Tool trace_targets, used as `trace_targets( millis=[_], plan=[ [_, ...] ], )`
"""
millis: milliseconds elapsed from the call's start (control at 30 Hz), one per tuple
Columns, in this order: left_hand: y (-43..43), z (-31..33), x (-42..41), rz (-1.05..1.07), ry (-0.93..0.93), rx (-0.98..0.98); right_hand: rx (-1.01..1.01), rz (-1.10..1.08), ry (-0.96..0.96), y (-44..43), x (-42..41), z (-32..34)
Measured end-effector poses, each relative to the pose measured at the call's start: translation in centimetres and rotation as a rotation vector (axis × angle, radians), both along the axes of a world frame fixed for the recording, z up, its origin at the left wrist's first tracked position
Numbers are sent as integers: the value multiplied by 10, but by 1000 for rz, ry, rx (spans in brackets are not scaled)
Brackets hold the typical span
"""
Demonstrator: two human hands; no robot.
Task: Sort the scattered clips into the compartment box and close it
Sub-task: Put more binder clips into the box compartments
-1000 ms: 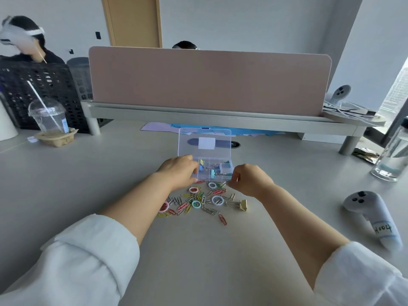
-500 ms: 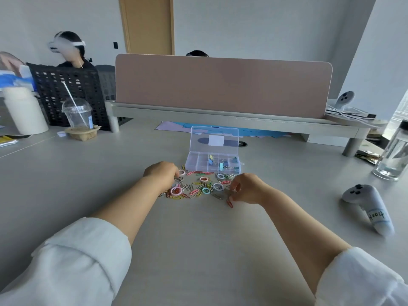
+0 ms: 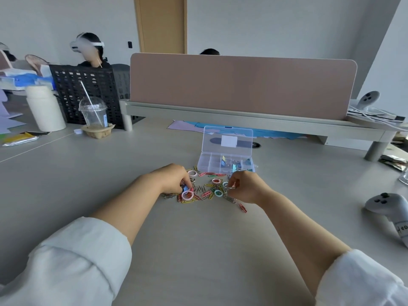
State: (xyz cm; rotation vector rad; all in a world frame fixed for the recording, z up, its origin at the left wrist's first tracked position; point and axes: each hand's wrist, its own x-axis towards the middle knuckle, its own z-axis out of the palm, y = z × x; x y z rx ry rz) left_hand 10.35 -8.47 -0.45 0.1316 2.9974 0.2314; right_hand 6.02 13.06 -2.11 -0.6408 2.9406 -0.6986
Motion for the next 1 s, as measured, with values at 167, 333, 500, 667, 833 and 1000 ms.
trace_targets(
  millis=[167, 333, 500, 667, 833, 1000],
  plan=[
    [1, -1, -5, 2, 79, 37, -40, -1, -9, 0, -4, -1],
    [7, 1, -14, 13, 202, 158, -123, -1, 33, 6, -13, -1],
    [22, 1, -33, -6, 241, 311, -221, -100, 171, 17, -28, -4],
    [43, 3, -59, -43, 268, 346, -236, -235, 277, 31, -54, -7],
    [53, 3, -86, -61, 298, 343, -236, -148, 268, 27, -72, -11],
    [55, 1, -103, -33, 291, 356, -159, -125, 256, 25, -79, -19]
  ],
)
